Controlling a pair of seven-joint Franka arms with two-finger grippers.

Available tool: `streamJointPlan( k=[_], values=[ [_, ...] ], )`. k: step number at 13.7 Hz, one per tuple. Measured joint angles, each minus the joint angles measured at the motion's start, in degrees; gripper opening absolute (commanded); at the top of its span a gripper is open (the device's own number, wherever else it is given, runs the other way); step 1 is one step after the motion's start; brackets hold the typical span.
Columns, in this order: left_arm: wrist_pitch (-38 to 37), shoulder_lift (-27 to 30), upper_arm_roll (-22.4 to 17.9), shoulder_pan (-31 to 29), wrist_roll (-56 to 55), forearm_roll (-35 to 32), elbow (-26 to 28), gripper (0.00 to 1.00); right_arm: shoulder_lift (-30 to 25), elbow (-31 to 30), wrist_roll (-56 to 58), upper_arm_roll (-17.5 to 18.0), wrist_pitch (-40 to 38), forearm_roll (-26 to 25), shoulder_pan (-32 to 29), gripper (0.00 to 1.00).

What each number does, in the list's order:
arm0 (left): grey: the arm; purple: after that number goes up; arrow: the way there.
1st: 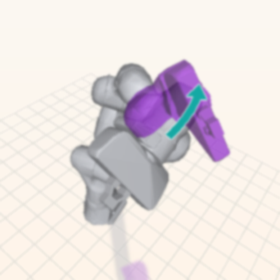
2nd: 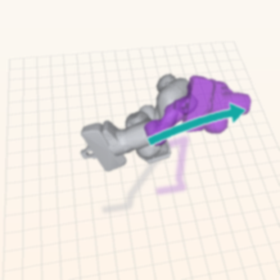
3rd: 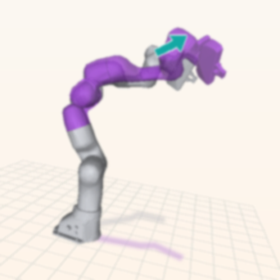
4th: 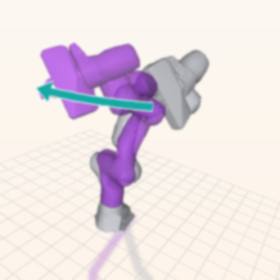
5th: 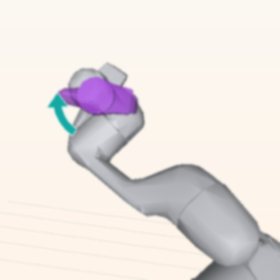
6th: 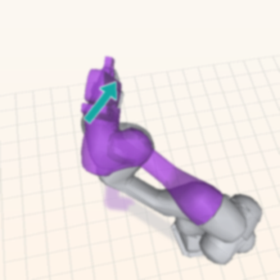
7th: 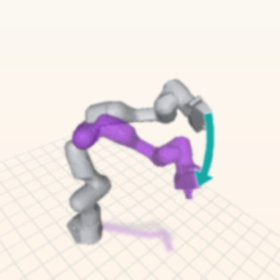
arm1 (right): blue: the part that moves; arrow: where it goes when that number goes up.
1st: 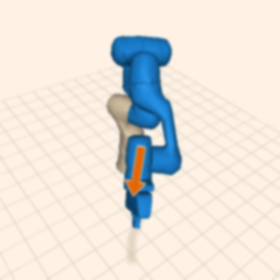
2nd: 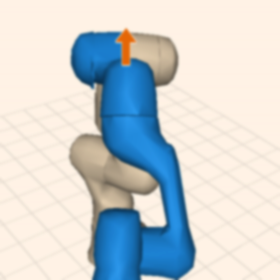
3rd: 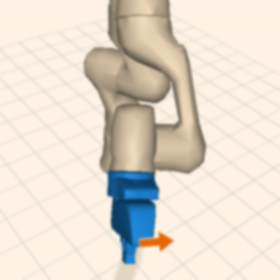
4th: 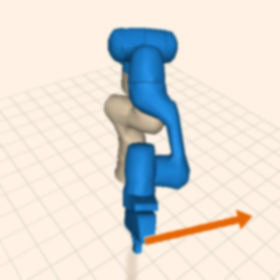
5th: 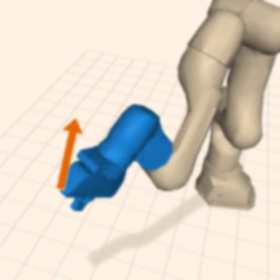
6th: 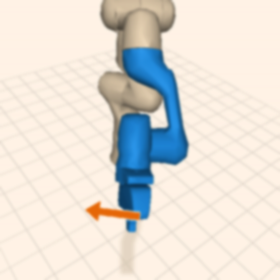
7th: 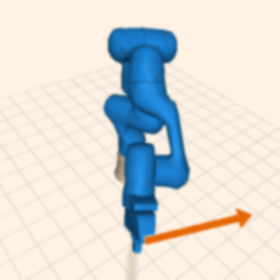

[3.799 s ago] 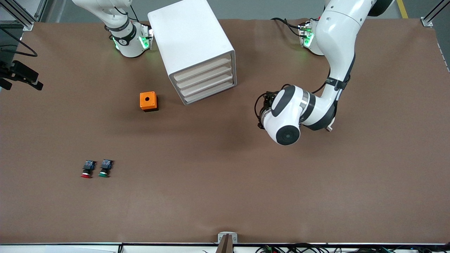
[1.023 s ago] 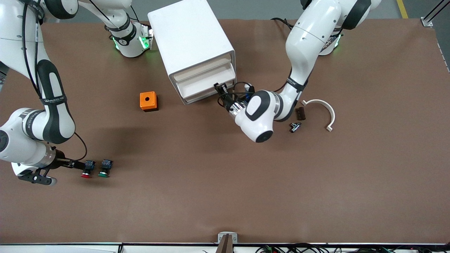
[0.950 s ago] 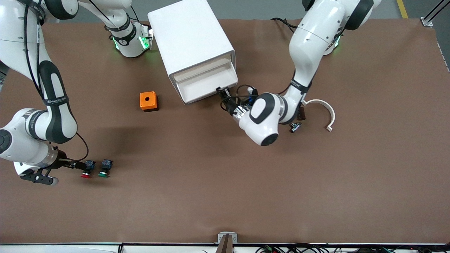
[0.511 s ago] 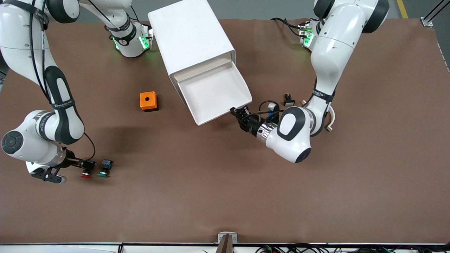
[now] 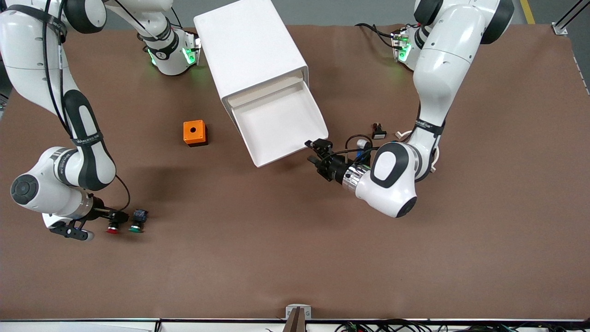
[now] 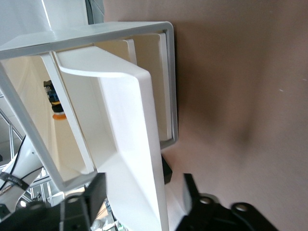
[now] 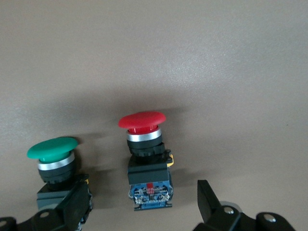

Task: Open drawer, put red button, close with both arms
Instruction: 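Grasp the red push button with the right gripper while the left gripper withdraws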

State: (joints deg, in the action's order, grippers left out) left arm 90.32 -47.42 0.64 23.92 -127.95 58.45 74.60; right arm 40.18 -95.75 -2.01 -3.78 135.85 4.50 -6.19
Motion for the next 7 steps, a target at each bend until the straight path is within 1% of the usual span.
streamJointPlan(
  k=[2, 3, 4, 5, 6, 7],
  values=[
    [-0.1, 0.1, 0.0, -1.5, 0.5, 0.0, -1.8, 0.99, 0.5, 0.0, 0.0, 0.0, 0.1, 0.0, 0.0, 0.99],
    [-0.1, 0.2, 0.0, -2.1, 1.1, 0.0, -2.4, 0.99, 0.8, 0.0, 0.0, 0.0, 0.2, 0.0, 0.0, 0.94],
    [-0.1, 0.4, 0.0, -3.0, 3.0, 0.0, -2.9, 0.99, 1.1, 0.0, 0.0, 0.0, 0.3, 0.0, 0.0, 0.85],
    [-0.1, 0.7, 0.0, -4.0, 6.5, 0.0, -3.3, 0.99, 1.2, 0.0, 0.0, 0.0, 0.4, 0.0, 0.0, 0.67],
    [-0.1, 1.2, 0.0, -5.1, 10.7, 0.0, -3.6, 0.99, 1.3, 0.0, 0.0, 0.0, 0.5, 0.0, 0.0, 0.44],
    [-0.2, 1.7, 0.1, -6.3, 14.7, 0.0, -3.8, 0.99, 1.4, 0.0, 0.0, 0.0, 0.5, 0.0, 0.0, 0.23]
  ],
)
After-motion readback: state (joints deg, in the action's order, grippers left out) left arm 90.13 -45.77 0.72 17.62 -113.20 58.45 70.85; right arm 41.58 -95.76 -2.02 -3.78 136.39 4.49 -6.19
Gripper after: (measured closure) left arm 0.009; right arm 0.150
